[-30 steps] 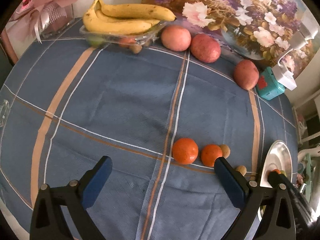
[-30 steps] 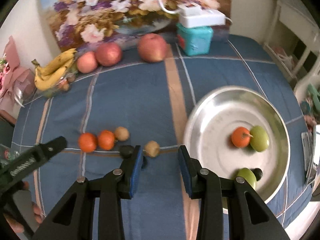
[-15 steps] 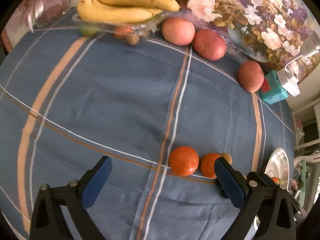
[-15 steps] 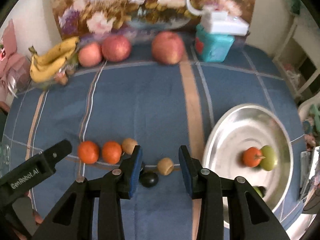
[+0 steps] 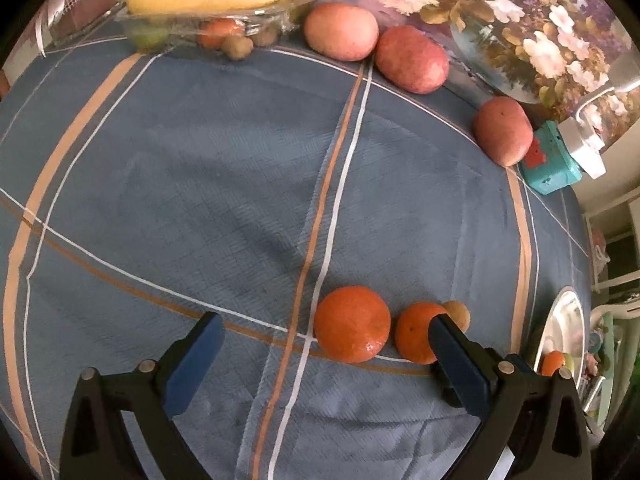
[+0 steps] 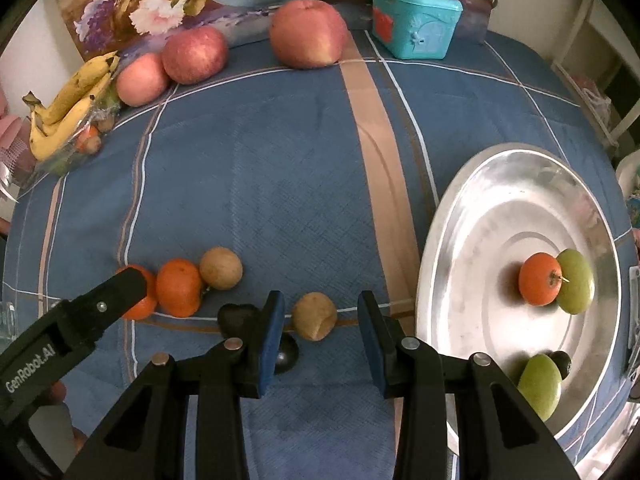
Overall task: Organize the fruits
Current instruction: 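Move both open tools back toward the remaining tangerines and kiwis, then grasp a tangerine with the left tool while the right tool grasps a brown kiwi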
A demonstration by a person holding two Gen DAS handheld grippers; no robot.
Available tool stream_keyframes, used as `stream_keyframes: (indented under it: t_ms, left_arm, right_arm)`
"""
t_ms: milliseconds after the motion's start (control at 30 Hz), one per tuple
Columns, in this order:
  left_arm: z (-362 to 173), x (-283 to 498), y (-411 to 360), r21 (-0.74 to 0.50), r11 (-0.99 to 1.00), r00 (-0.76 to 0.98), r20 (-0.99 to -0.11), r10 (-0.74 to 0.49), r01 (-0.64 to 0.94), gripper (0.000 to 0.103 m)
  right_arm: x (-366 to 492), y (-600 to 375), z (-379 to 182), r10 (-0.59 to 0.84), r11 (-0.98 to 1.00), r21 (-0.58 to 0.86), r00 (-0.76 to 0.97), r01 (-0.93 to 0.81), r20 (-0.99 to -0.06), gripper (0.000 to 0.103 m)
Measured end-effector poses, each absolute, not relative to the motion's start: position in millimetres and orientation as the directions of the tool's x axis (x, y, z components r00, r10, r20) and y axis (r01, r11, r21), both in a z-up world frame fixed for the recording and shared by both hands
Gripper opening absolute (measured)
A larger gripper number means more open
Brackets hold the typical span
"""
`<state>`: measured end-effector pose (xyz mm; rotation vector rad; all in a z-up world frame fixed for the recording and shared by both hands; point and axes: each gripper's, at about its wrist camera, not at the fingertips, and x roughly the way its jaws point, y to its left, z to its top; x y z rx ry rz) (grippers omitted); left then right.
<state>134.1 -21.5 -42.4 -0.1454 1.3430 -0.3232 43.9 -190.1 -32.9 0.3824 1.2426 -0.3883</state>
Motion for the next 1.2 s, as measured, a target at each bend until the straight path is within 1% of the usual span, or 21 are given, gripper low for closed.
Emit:
stream_keyframes:
  t_ms: [100, 133, 167, 267, 300, 333, 367, 400, 433, 467, 533, 567, 667, 933, 1000, 1033, 1067, 1200]
  left_arm:
    - [-43, 135, -21, -0.296, 0.945, 0.19, -0.929, -0.318, 0.136, 0.101]
    - [-43, 135, -22, -0.297, 0.945, 0.191, -0.928, -0.32, 0.139, 0.099]
    - [-42, 134, -20, -0.299, 0.944, 0.192, -0.927, -0.322, 0.142, 0.094]
    - [-41, 131, -21, -0.309, 0.939, 0.188, -0.924, -0.333, 0.148, 0.089]
    - [-41, 131, -21, -0.315, 0.937, 0.186, -0.922, -0.34, 0.148, 0.086]
    - [-41, 131, -21, -0.321, 0.936, 0.182, -0.921, -0.345, 0.146, 0.076]
    - [-41, 131, -21, -0.323, 0.935, 0.178, -0.921, -0.346, 0.143, 0.069]
    - [-41, 131, -21, -0.323, 0.936, 0.178, -0.922, -0.345, 0.14, 0.067]
    - [-40, 131, -21, -0.322, 0.936, 0.178, -0.922, -0.344, 0.14, 0.062]
    - [-40, 131, -20, -0.325, 0.935, 0.178, -0.921, -0.346, 0.14, 0.053]
    - [-38, 131, -20, -0.344, 0.929, 0.177, -0.914, -0.365, 0.139, 0.046]
    - [-37, 130, -19, -0.345, 0.928, 0.179, -0.913, -0.366, 0.142, 0.042]
    - [-33, 129, -20, -0.332, 0.931, 0.188, -0.915, -0.357, 0.151, 0.041]
    - [-33, 129, -19, -0.331, 0.932, 0.18, -0.918, -0.354, 0.147, 0.041]
    - [-33, 130, -21, -0.332, 0.932, 0.179, -0.917, -0.355, 0.144, 0.04]
    - [-33, 130, -20, -0.334, 0.932, 0.179, -0.917, -0.356, 0.143, 0.04]
    - [-33, 130, -20, -0.335, 0.931, 0.179, -0.917, -0.357, 0.143, 0.04]
    - [-27, 130, -15, -0.34, 0.93, 0.196, -0.911, -0.363, 0.138, 0.039]
  right_arm:
    - [46, -188, -36, -0.078, 0.876, 0.062, 0.268, 0.479, -0.96, 0.039]
    - [47, -187, -36, -0.08, 0.878, 0.06, 0.269, 0.475, -0.96, 0.039]
    - [48, -186, -35, -0.084, 0.88, 0.056, 0.271, 0.472, -0.959, 0.039]
    - [50, -182, -33, -0.103, 0.882, 0.039, 0.273, 0.469, -0.956, 0.039]
    - [50, -182, -33, -0.105, 0.883, 0.038, 0.276, 0.469, -0.955, 0.039]
    - [49, -183, -33, -0.106, 0.882, 0.04, 0.28, 0.469, -0.954, 0.039]
    - [49, -184, -33, -0.105, 0.882, 0.042, 0.283, 0.47, -0.953, 0.039]
    - [49, -185, -33, -0.104, 0.881, 0.045, 0.285, 0.471, -0.953, 0.039]
    - [48, -186, -32, -0.103, 0.879, 0.049, 0.29, 0.474, -0.952, 0.039]
    - [47, -186, -31, -0.102, 0.879, 0.053, 0.296, 0.474, -0.95, 0.039]
    - [44, -186, -30, -0.105, 0.879, 0.054, 0.302, 0.474, -0.948, 0.038]
    - [44, -186, -30, -0.104, 0.879, 0.054, 0.302, 0.473, -0.948, 0.036]
    - [42, -186, -31, -0.086, 0.877, 0.069, 0.297, 0.476, -0.951, 0.034]
    - [39, -191, -35, -0.056, 0.865, 0.099, 0.291, 0.491, -0.955, 0.034]
    - [38, -192, -38, -0.05, 0.863, 0.103, 0.286, 0.495, -0.957, 0.032]
    - [38, -193, -39, -0.037, 0.861, 0.118, 0.292, 0.495, -0.956, 0.027]
    - [37, -194, -38, -0.021, 0.858, 0.138, 0.302, 0.496, -0.953, 0.026]
    - [33, -195, -32, -0.024, 0.854, 0.151, 0.327, 0.497, -0.945, 0.026]
